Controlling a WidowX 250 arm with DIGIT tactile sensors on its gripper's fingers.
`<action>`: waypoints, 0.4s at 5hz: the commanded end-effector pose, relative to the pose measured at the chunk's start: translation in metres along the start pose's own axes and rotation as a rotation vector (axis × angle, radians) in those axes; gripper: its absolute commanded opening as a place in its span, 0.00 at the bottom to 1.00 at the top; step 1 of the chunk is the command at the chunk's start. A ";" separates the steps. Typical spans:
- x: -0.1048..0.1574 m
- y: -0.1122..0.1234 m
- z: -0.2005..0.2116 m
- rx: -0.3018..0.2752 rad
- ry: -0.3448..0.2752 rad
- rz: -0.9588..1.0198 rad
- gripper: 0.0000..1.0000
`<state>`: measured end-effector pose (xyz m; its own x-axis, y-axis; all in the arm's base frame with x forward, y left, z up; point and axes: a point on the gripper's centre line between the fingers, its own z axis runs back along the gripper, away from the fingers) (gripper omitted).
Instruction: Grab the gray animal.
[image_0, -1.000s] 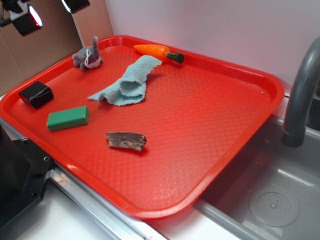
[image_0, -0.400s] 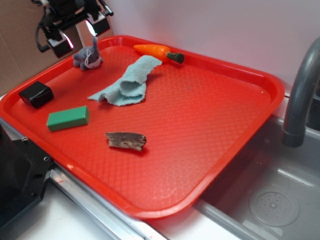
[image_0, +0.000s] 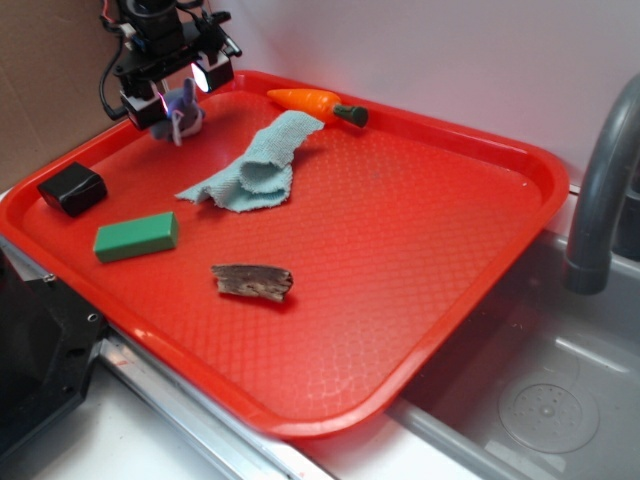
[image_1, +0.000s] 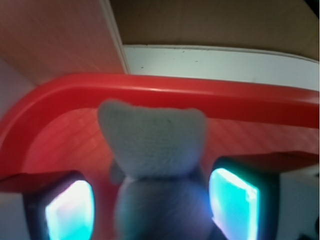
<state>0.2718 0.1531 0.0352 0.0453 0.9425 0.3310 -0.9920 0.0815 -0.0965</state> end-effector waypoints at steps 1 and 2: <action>0.020 0.015 -0.004 0.014 -0.026 0.010 1.00; 0.020 0.019 0.000 -0.001 -0.020 0.013 0.00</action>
<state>0.2651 0.1565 0.0195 0.0754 0.9453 0.3173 -0.9942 0.0960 -0.0495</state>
